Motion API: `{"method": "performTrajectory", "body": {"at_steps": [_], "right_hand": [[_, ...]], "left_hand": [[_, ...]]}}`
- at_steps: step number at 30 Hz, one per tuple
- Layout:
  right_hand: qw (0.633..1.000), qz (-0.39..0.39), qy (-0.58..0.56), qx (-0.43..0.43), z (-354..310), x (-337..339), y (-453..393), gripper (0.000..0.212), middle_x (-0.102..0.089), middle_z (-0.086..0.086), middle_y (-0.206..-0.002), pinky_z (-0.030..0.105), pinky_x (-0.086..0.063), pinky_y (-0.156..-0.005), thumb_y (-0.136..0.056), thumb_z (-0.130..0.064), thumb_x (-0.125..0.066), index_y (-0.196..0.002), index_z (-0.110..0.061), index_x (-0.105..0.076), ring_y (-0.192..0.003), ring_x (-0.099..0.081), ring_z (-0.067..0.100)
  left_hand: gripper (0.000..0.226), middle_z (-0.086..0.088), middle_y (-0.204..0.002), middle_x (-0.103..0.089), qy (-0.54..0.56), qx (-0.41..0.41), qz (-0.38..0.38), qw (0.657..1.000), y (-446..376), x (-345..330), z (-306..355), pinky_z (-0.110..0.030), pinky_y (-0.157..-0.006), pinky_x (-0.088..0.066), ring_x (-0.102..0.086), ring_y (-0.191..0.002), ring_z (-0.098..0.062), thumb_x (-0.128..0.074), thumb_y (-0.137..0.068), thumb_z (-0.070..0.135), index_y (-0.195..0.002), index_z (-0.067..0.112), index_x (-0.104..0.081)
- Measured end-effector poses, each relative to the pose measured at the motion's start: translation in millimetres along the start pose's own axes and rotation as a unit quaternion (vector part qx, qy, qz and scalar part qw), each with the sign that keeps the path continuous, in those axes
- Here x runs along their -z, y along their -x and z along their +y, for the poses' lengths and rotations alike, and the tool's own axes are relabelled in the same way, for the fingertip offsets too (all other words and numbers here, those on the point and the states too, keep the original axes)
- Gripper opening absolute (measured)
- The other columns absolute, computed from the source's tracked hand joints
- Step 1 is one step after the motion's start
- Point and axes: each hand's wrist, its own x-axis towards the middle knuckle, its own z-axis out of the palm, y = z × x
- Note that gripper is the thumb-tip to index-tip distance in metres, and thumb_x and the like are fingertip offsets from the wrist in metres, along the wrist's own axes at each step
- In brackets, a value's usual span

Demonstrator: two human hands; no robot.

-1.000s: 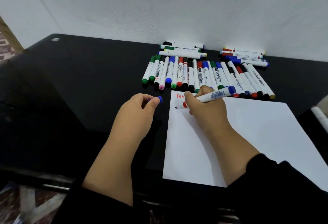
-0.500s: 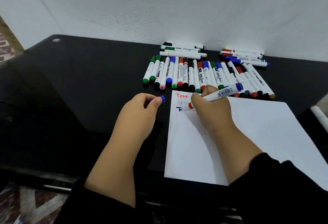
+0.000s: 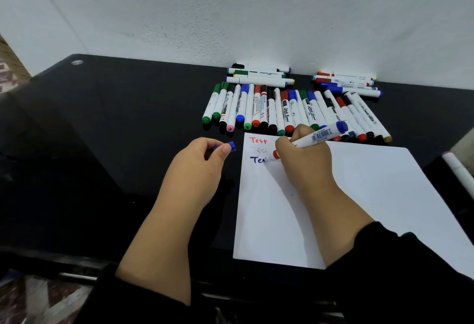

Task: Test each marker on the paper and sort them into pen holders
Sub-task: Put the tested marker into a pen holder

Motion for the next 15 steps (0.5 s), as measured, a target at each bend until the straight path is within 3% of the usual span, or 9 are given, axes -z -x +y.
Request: {"method": "performTrajectory", "body": {"at_steps": [7,11,15], "right_hand": [[1.000,0.002,-0.010,-0.002,1.0,1.6,0.0,0.031,-0.037,-0.001,-0.058,0.012,-0.026,-0.042,-0.085,-0.008,-0.053,-0.063,-0.016,-0.032,-0.055,-0.035,0.009],[0.999,0.003,-0.035,-0.018,0.8,2.2,1.0,0.034,-0.039,-0.009,-0.045,0.014,-0.027,-0.044,-0.084,-0.006,-0.052,-0.061,-0.017,-0.030,-0.051,-0.033,0.008],[0.999,0.023,-0.030,-0.011,0.6,2.2,-0.5,0.034,-0.036,0.000,-0.060,0.012,-0.027,-0.043,-0.085,-0.006,-0.051,-0.062,-0.018,-0.029,-0.056,-0.034,0.012]], "left_hand": [[0.009,0.010,-0.087,-0.058,-0.001,-0.006,0.001,1.000,2.2,1.1,0.6,-0.018,-0.056,-0.034,-0.053,-0.077,-0.006,-0.043,-0.096,0.039,-0.099,0.033,-0.050],[0.009,0.009,-0.088,-0.059,-0.005,-0.008,0.001,1.000,2.1,1.5,1.1,-0.018,-0.055,-0.033,-0.053,-0.077,-0.006,-0.043,-0.096,0.038,-0.100,0.033,-0.049],[0.008,0.009,-0.088,-0.058,-0.008,-0.009,-0.002,1.000,1.5,1.3,1.6,-0.019,-0.055,-0.033,-0.053,-0.077,-0.006,-0.043,-0.096,0.038,-0.100,0.033,-0.048]]}}
